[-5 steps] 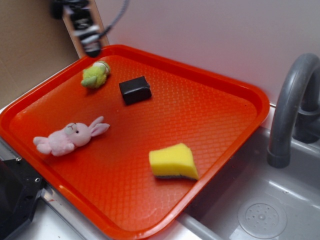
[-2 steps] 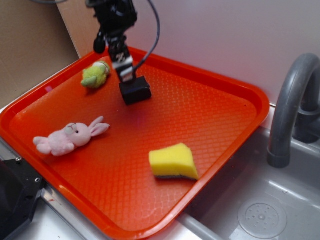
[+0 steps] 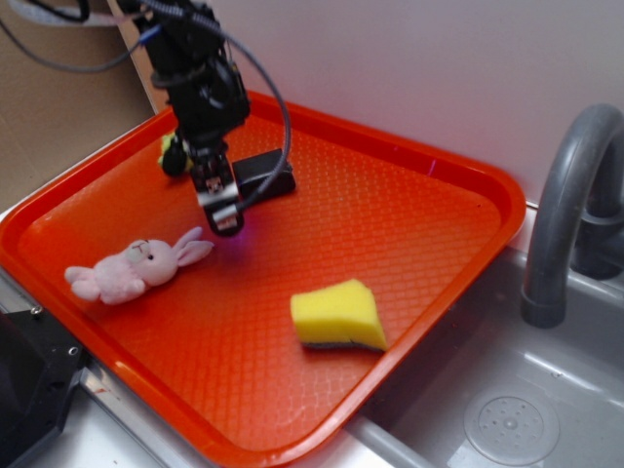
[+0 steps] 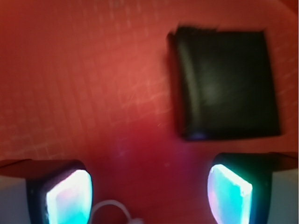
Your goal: Grab the black box.
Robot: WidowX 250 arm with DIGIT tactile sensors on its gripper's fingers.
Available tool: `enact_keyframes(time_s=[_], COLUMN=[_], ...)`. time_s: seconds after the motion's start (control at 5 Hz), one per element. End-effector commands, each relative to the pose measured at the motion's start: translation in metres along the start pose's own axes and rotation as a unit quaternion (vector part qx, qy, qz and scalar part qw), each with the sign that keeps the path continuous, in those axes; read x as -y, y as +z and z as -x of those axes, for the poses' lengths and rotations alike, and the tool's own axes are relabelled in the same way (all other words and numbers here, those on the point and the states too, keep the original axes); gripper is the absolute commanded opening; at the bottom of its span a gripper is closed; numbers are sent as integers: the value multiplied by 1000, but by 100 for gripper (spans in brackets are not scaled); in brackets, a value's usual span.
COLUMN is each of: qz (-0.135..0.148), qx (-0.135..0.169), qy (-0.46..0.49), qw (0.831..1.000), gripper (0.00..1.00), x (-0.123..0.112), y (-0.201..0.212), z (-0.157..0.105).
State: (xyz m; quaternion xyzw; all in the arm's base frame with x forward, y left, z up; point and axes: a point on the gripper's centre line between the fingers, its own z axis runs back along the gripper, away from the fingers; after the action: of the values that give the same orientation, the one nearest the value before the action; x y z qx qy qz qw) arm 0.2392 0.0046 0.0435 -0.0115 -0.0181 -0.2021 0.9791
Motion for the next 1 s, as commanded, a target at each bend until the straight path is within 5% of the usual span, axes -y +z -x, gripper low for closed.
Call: enact_keyframes(time_s=[0.0,0.4,0.8], qz=[-26,-34,-32], qx=[55,85,71], qy=[9,9,7], qw=[998,996,997], gripper=[100,100,100], x=[-25,-43,-50], y=[43,93,56], z=[-26,-35,-56])
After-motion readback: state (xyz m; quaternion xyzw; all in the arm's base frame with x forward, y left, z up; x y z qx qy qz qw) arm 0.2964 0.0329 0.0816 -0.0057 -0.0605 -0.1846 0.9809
